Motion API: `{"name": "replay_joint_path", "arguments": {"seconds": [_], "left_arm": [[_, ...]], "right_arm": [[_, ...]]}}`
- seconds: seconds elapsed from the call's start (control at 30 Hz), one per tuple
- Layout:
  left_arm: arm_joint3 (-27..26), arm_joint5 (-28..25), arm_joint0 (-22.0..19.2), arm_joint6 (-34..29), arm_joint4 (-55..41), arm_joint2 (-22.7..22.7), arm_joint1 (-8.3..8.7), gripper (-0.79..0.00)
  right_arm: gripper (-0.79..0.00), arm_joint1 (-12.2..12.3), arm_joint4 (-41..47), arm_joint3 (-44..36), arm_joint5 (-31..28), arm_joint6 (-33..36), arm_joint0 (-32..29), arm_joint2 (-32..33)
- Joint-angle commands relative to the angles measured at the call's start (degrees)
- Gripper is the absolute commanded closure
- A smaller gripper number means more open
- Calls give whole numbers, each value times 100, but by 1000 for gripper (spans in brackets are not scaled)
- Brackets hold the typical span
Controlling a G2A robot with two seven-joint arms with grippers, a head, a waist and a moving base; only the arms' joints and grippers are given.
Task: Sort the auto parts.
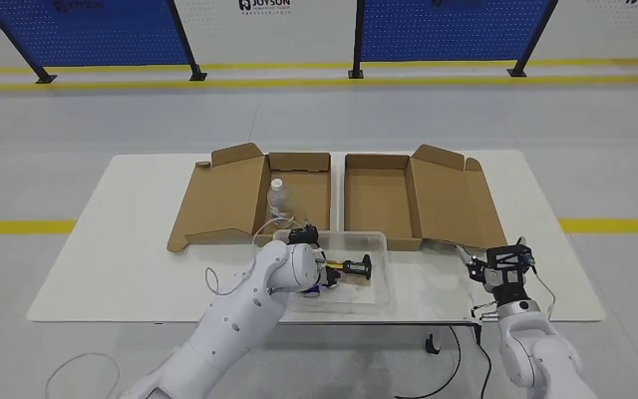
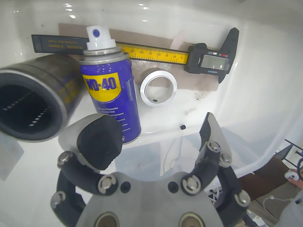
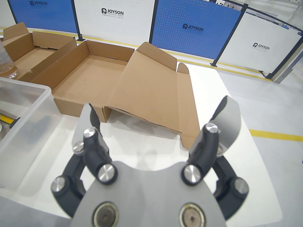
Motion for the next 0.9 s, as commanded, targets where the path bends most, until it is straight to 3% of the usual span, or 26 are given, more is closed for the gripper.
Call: {"name": "replay_joint_path", "arguments": {"seconds": [0.0, 0.43, 0.7, 0.87], "left_arm": [[-29, -9, -23, -8, -4, 43, -11, -745], [-414, 8, 90, 8, 190, -42, 51, -785], [-576, -8, 332, -8, 832, -107, 151, -727], [-730, 13, 466, 13, 1200, -126, 154, -751]], "right_arm": [[-785, 0, 0, 0, 0, 0, 0, 0], [-785, 0, 0, 0, 0, 0, 0, 0], [-785, 0, 0, 0, 0, 0, 0, 0], [-785, 0, 0, 0, 0, 0, 0, 0]]}}
